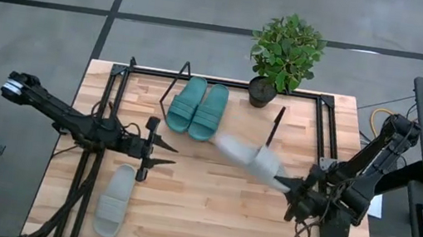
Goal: Pick and place slides into the shelf
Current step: Put the top gray slipper on the shelf
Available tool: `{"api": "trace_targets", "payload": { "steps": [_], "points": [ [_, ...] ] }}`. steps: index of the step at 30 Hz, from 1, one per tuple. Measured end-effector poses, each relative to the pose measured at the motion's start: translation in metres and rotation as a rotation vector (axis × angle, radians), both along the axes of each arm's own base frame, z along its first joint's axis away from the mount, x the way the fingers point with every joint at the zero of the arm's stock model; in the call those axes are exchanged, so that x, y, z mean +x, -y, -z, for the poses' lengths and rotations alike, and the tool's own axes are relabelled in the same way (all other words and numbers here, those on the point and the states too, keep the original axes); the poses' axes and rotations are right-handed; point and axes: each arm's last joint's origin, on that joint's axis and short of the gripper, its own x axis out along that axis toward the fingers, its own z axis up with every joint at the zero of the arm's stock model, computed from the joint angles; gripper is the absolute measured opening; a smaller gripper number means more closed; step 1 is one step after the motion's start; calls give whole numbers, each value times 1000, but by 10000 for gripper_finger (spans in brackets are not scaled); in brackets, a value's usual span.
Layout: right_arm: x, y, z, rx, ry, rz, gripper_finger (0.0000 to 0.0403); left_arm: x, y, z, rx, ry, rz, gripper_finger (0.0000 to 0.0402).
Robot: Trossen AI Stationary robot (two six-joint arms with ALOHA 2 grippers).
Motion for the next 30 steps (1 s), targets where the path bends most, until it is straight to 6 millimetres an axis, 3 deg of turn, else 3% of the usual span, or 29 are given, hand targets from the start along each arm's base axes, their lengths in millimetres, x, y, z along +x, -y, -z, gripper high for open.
{"api": "trace_targets", "payload": {
  "steps": [7,15,23,30],
  "points": [
    [16,-10,-9,80,-112,-345,24,13,4,8,23,-53,0,128],
    [10,-1,12,-80,-113,-488,24,14,5,10,23,-66,10,128],
    [-3,40,31,-143,175,-808,24,13,5,9,21,-59,27,128],
    [-5,78,44,-34,216,-972,24,14,8,10,23,-63,104,128]
  ]
}}
